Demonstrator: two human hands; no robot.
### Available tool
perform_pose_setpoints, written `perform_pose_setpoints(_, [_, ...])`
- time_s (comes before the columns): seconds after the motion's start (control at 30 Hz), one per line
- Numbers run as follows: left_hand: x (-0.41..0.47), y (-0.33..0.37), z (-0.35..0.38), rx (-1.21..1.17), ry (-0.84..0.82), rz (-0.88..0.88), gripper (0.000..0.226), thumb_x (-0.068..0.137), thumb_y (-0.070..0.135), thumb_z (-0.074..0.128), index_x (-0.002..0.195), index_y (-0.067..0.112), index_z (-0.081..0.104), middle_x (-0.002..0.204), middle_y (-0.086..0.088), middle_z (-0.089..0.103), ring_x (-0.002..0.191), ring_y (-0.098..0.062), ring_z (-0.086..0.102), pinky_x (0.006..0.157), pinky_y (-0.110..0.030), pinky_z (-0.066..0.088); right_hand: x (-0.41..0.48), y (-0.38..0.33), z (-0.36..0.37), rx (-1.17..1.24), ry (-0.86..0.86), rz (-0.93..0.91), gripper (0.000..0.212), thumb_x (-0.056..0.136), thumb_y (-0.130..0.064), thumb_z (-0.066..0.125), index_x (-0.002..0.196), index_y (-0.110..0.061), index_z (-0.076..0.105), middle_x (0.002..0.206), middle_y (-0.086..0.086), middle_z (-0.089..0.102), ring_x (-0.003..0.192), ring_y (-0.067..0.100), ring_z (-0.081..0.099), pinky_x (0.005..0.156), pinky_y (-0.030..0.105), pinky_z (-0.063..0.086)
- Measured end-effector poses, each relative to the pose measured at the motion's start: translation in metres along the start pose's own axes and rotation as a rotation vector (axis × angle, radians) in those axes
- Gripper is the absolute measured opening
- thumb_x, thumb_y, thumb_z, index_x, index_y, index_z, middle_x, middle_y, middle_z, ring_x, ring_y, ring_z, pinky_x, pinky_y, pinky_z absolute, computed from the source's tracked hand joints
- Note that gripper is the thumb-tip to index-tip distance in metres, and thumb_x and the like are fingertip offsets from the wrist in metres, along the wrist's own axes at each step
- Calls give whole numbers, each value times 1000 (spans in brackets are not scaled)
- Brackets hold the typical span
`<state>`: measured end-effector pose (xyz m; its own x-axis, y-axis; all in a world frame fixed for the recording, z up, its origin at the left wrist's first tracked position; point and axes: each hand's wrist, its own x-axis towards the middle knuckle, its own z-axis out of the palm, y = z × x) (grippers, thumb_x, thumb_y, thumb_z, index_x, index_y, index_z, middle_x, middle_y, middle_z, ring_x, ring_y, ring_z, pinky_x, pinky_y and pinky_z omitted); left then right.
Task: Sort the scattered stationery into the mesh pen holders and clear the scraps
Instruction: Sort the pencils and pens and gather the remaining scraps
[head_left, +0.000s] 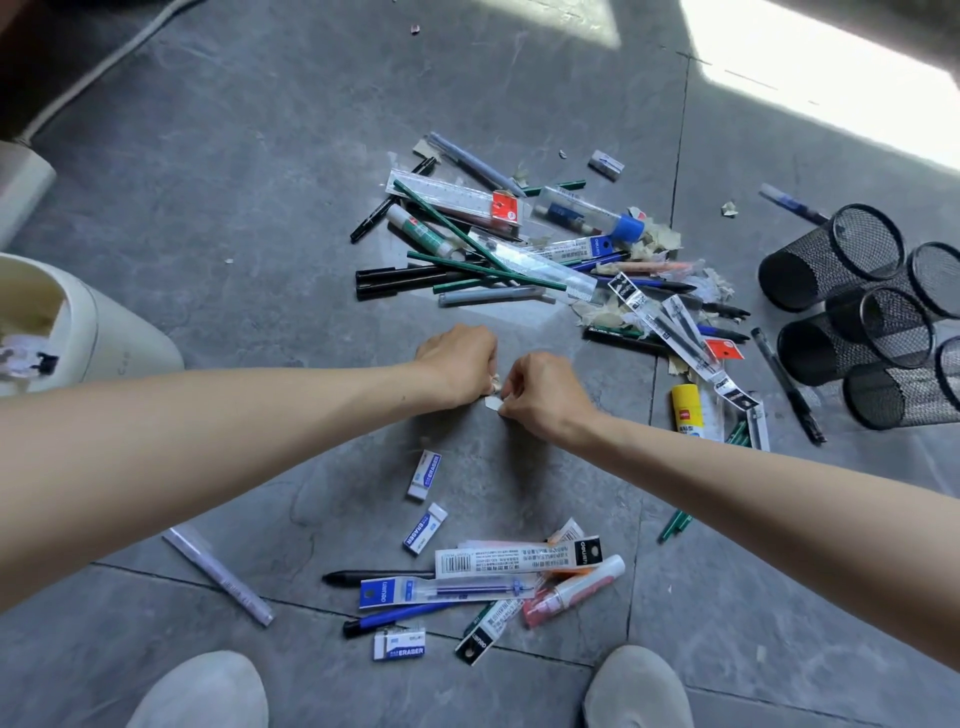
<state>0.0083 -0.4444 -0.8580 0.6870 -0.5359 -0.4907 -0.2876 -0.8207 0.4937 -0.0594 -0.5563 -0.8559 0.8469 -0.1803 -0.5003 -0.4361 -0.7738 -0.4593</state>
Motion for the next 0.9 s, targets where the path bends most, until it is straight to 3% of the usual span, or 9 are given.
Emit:
perform_pose_setpoints(0.17, [-2,-5,1,-39,5,18,13,82,16,65,75,21,54,91,-3,65,91,-25,59,73,-31,45,2,-5,-4,-51,-59,-3,14,71,-1,66,63,-12,62,77,16,70,76,26,64,62,29,47])
perform_pose_setpoints(0.27, [-7,-10,-6,-98,32,2,15,82,18,68,75,21,55,77,4,58,86,-22,58,72,-28,43,2,-7,-7,-45,-104,3,8,74,0,62,69,-6,66,75,16,69,65,20,59,54,24,41])
perform_pose_setpoints(0.37, [-18,-15,-24,-144,98,5,15,83,19,68,75,19,56,67,12,50,78,-17,53,69,-26,40,1,-14,-14,2,-115,9,11,76,0,58,70,-6,65,64,10,63,50,12,54,49,21,45])
perform_pose_setpoints(0.47, [-35,-23,-47,-122,197,-12,15,84,22,66,73,22,55,70,9,50,82,-19,54,71,-30,44,9,-38,-26,64,-54,-10,22,81,-8,64,59,-11,58,54,7,61,40,6,52,38,14,39])
perform_pose_setpoints(0.53, [-52,-31,-66,-70,290,-44,16,85,22,62,72,23,52,79,5,56,89,-25,57,75,-34,47,16,-65,-32,136,-34,-49,25,81,-6,62,57,-10,57,61,17,66,45,15,55,38,17,39])
perform_pose_setpoints(0.63, [-81,-46,-97,36,456,-118,3,87,20,54,85,19,54,97,-5,62,94,-31,56,73,-34,45,23,-117,-34,236,-6,-144,23,79,0,58,58,-7,57,58,15,63,42,14,53,36,16,36])
perform_pose_setpoints(0.77, [-128,-71,-132,120,549,-202,3,87,18,51,85,16,51,98,-9,61,93,-34,56,68,-34,44,23,-189,-20,313,-32,-300,20,79,-1,60,60,-8,57,58,15,61,41,13,53,33,14,32])
perform_pose_setpoints(0.9, [-176,-103,-151,165,592,-310,8,88,16,50,83,16,44,93,-8,52,87,-28,52,62,-31,31,18,-252,4,391,-93,-425,28,81,0,63,59,-11,51,54,13,57,33,7,49,32,14,30])
